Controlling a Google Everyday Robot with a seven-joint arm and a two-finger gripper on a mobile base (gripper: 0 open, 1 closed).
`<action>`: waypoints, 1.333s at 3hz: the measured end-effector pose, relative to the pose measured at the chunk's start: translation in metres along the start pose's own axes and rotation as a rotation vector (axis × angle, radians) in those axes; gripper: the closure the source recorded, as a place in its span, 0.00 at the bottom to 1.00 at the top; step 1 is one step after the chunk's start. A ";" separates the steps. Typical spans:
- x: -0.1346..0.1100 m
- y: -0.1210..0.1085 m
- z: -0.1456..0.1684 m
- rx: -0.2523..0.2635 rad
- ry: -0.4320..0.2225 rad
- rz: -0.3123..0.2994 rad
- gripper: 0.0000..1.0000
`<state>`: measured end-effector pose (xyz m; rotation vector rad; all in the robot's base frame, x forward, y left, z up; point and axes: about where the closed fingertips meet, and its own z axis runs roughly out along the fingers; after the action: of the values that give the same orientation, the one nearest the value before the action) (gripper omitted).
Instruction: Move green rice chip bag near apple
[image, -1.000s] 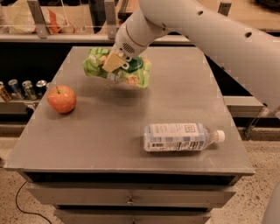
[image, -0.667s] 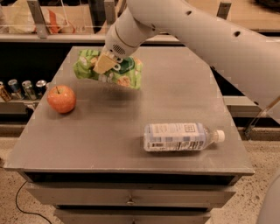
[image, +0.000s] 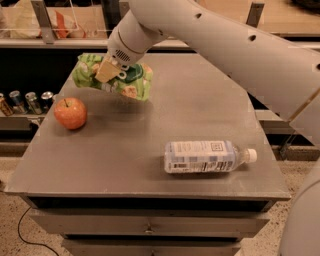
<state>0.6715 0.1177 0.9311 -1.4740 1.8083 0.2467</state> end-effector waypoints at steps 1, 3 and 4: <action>-0.008 -0.001 0.008 0.008 -0.007 0.013 1.00; -0.013 -0.001 0.018 0.013 -0.005 0.052 0.59; -0.012 0.001 0.024 0.007 0.002 0.065 0.36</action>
Offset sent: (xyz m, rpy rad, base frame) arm 0.0119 0.0216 -0.0002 0.0332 0.0181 -0.0550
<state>0.6815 0.1411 0.9219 -1.4119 1.8587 0.2710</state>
